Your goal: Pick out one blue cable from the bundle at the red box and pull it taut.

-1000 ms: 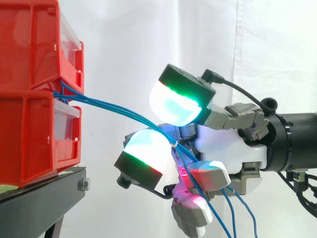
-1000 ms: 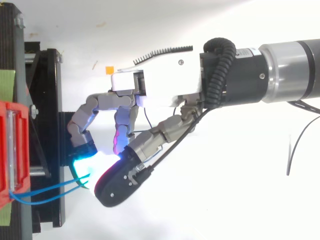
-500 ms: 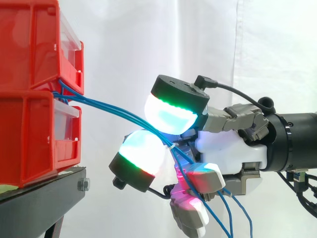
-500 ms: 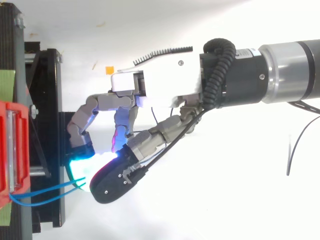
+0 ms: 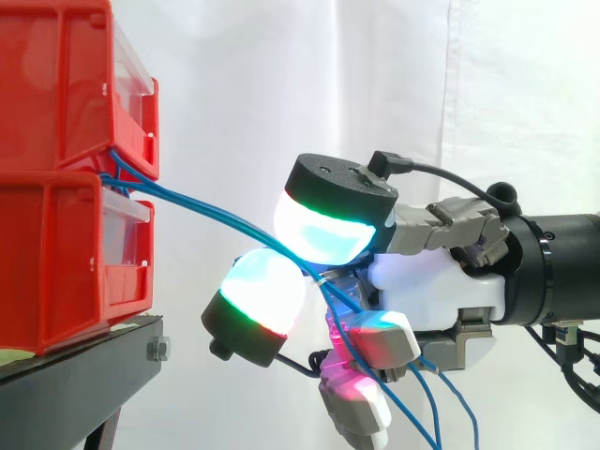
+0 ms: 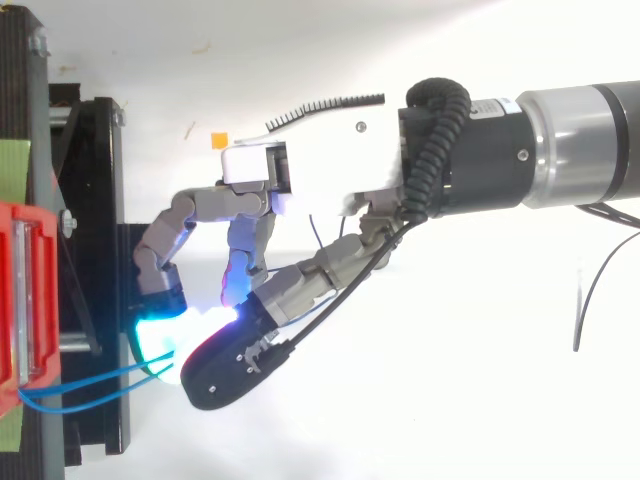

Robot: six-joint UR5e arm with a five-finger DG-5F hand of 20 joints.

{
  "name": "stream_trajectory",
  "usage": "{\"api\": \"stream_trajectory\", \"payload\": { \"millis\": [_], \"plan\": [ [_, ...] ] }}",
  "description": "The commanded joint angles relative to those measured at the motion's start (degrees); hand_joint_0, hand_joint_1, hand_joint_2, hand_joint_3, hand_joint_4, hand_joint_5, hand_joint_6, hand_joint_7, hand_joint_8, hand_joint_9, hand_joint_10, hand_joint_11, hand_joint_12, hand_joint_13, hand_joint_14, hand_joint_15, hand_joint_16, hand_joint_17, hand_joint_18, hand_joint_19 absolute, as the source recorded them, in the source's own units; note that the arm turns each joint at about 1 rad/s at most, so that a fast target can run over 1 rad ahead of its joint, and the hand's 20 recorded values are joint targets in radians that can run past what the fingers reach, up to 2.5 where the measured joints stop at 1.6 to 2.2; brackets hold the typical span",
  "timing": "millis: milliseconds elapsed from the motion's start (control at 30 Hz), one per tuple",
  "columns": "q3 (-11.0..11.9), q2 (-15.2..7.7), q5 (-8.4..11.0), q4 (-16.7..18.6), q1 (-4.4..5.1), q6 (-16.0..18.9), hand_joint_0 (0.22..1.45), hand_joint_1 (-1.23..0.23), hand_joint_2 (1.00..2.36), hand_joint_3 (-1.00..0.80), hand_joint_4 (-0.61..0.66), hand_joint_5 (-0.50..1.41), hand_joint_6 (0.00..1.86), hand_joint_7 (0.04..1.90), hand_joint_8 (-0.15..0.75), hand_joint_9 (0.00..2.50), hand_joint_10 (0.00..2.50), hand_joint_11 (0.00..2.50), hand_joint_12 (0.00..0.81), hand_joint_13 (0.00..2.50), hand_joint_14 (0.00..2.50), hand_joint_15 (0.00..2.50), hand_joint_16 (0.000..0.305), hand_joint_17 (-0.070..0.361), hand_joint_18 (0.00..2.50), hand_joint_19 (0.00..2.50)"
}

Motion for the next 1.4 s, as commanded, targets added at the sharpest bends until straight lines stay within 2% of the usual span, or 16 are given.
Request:
{"api": "stream_trajectory", "payload": {
  "millis": [0,267,333,433,633,767,1000,1367],
  "plan": [
    [0.0,-0.1,0.00,0.0,0.00,0.0,0.67,-0.74,1.02,-0.20,0.08,-0.18,0.91,0.82,0.327,1.14,0.02,0.79,0.420,1.12,0.02,0.66,0.056,0.125,0.92,0.81],
    [-0.1,-0.1,0.00,0.0,0.00,0.0,0.70,-0.77,1.02,-0.25,0.06,-0.19,0.92,0.78,0.323,1.12,0.02,0.79,0.415,1.11,0.02,0.66,0.055,0.124,0.91,0.79],
    [-0.1,0.0,0.00,0.0,0.00,0.0,0.73,-0.76,1.01,-0.38,0.07,-0.19,0.92,0.74,0.322,1.12,0.02,0.79,0.412,1.11,0.02,0.66,0.055,0.123,0.91,0.79],
    [-0.1,0.0,0.00,0.0,0.17,0.0,0.73,-0.76,1.00,-0.45,0.10,-0.19,0.91,0.73,0.318,1.12,0.02,0.78,0.410,1.12,0.02,0.66,0.054,0.123,0.91,0.78],
    [-0.3,0.0,0.09,0.0,0.17,0.0,0.68,-0.73,1.00,-0.46,0.13,-0.19,0.91,0.76,0.325,1.16,0.02,0.78,0.415,1.13,0.02,0.67,0.055,0.123,0.91,0.79],
    [-0.3,0.0,0.09,0.0,0.17,0.0,0.65,-0.63,1.00,-0.50,0.13,-0.18,0.90,0.75,0.330,1.19,0.02,0.78,0.418,1.14,0.02,0.66,0.054,0.122,0.92,0.80],
    [-0.3,0.0,0.00,0.1,0.17,-0.3,0.59,-0.60,1.00,-0.50,0.14,-0.18,0.89,0.75,0.328,1.18,0.02,0.77,0.423,1.14,0.02,0.66,0.055,0.123,0.93,0.80],
    [-0.3,0.0,0.00,0.1,0.17,-0.3,0.64,-0.50,1.00,-0.50,0.12,-0.17,0.88,0.78,0.333,1.22,0.02,0.78,0.421,1.16,0.02,0.66,0.054,0.121,0.95,0.80]
  ]
}}
